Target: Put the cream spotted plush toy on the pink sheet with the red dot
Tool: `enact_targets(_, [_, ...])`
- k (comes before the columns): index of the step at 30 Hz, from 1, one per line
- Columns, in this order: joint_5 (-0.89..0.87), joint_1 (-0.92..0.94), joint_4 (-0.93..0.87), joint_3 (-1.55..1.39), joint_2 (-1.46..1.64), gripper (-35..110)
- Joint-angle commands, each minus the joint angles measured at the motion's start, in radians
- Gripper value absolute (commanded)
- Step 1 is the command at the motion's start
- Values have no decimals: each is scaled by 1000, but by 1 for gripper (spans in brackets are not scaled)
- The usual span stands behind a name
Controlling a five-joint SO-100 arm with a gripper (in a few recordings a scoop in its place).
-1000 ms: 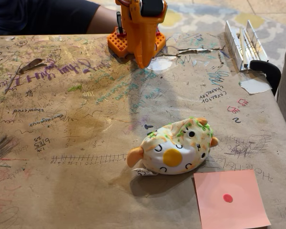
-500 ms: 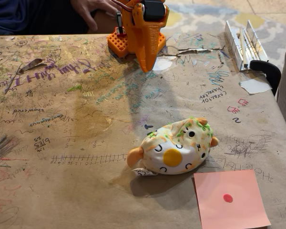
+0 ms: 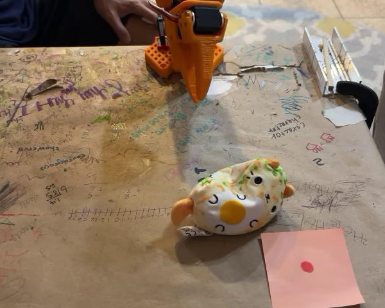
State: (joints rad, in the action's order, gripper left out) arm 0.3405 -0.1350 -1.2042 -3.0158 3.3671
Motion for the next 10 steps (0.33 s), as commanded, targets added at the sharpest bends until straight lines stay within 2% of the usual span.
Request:
enact_targets(1, [-6,-18,-8,14,3,0])
enact_targets(10, [-31,-8,-12,17,3,0])
